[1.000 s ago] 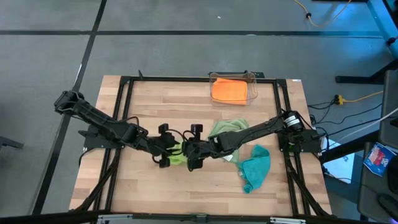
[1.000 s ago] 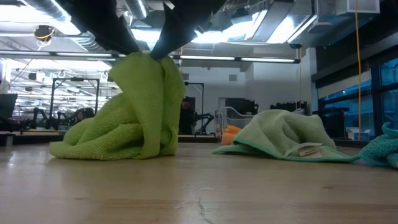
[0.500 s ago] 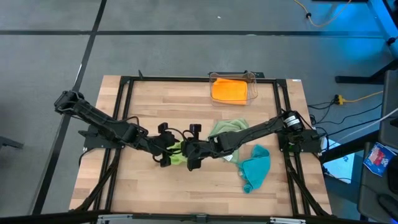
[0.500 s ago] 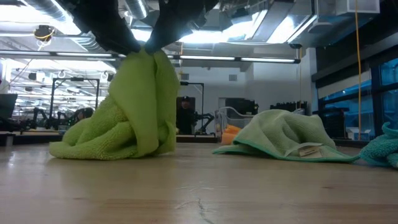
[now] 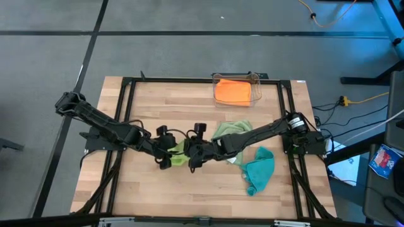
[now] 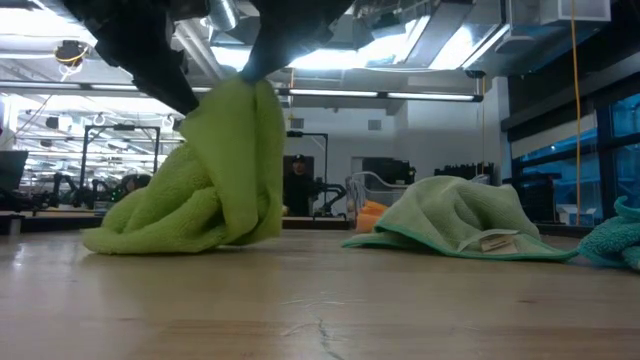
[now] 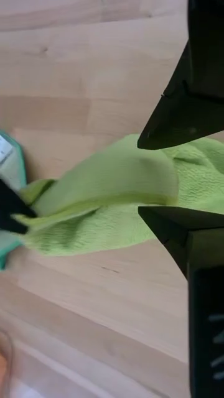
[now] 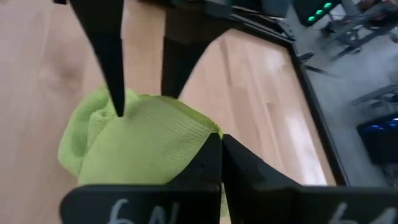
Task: Fold microfiber towels
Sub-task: Fold the light green microfiber towel
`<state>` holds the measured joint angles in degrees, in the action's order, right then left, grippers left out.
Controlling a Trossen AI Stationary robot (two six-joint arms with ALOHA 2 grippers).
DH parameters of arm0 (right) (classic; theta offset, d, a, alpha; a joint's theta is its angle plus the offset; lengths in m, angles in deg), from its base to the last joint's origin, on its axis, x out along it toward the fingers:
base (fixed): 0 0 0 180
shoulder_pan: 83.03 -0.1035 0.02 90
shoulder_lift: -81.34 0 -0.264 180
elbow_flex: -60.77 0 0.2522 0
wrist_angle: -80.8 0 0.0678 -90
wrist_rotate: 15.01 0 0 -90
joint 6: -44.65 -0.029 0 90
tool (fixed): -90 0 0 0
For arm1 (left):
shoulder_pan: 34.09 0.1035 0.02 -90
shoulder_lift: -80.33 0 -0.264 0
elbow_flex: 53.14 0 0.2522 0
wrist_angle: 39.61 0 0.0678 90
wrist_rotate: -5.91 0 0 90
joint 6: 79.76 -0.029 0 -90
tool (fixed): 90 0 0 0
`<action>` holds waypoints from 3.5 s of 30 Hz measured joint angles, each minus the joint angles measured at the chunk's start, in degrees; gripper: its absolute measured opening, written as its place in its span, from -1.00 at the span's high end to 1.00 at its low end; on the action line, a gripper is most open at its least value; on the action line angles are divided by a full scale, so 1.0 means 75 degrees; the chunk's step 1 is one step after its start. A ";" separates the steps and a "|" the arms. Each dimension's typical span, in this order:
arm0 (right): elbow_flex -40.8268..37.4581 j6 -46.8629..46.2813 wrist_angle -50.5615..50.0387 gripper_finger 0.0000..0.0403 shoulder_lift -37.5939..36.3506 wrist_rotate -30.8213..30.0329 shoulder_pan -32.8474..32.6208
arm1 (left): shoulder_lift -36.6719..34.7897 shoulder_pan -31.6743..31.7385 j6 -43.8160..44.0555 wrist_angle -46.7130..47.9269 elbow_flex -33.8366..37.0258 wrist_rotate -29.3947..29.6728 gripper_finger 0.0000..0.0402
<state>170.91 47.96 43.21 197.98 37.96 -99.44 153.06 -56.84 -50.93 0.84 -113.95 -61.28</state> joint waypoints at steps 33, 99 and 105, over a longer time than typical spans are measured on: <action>0.0003 -0.0033 -0.0065 0.98 -0.0023 -0.0458 -0.0040 | 0.0000 0.0000 -0.0328 0.0003 0.0003 -0.0182 0.82; -0.2277 -0.7005 -0.0162 0.13 -0.0020 0.1102 0.0253 | -0.0300 -0.0007 0.0537 0.0473 0.0009 -0.0105 1.00; -0.2662 -0.6319 0.0750 -0.24 -0.0009 0.1259 0.0254 | -0.0297 -0.0006 0.0537 0.0494 0.0009 -0.0105 1.00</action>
<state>150.94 0.57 48.83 197.91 47.40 -97.53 150.83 -56.88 -46.90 4.54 -113.88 -62.07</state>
